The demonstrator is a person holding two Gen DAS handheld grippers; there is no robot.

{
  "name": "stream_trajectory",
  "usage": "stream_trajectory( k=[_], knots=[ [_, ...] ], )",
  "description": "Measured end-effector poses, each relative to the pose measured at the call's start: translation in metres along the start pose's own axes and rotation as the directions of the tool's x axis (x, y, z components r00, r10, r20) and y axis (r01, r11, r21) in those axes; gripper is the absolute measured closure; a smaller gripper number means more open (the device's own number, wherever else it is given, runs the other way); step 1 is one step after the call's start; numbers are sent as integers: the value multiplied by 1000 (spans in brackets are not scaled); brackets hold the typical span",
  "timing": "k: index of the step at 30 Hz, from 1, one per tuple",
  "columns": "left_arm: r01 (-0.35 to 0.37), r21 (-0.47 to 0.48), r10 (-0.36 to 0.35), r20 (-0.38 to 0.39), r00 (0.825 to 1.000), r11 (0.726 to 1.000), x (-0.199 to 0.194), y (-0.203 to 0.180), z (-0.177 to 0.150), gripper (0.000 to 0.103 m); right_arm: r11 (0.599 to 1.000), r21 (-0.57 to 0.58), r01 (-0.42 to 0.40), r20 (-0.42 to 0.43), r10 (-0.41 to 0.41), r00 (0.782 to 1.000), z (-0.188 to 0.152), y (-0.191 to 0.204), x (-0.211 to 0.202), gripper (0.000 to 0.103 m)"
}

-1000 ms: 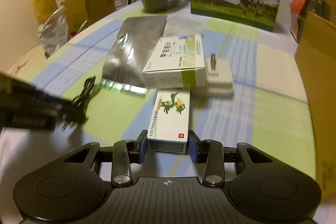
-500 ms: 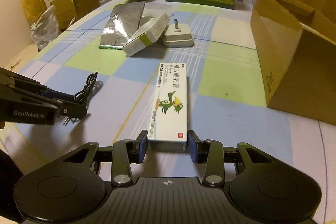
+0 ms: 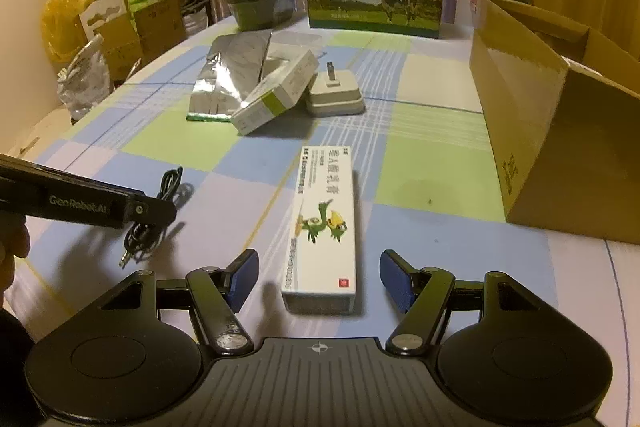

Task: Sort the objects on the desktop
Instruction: 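Lift the black cable with the left gripper while the right gripper lifts the ointment box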

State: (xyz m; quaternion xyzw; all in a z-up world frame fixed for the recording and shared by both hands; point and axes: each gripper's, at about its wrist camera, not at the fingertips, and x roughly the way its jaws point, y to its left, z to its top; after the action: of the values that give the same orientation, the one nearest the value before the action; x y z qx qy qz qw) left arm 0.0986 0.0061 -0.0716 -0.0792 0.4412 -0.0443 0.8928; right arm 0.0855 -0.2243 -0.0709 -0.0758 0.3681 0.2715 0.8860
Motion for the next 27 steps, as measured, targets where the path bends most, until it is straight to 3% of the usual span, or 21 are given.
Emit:
stream_trajectory(
  k=[7, 9, 11, 15, 27],
  knots=[
    [-40, 58, 40, 7, 999, 998, 3, -10, -1, 72, 1000, -5, 6, 19, -6, 1000, 4, -3, 9, 38],
    [-57, 74, 56, 11, 998, 996, 4, -12, -2, 76, 1000, -5, 6, 22, -6, 1000, 5, -4, 11, 38],
    [-57, 83, 56, 10, 998, 995, 4, -14, -2, 89, 1000, -19, 4, 23, -4, 1000, 7, -3, 14, 38],
    [-40, 77, 39, 19, 999, 996, 1, -15, -3, 93, 999, -38, 0, 25, 1, 1000, 9, -2, 20, 39],
    [-28, 94, 26, 26, 999, 995, 0, -16, -4, 94, 999, -27, -22, 5, 22, 1000, 12, -1, 34, 39]
  ],
)
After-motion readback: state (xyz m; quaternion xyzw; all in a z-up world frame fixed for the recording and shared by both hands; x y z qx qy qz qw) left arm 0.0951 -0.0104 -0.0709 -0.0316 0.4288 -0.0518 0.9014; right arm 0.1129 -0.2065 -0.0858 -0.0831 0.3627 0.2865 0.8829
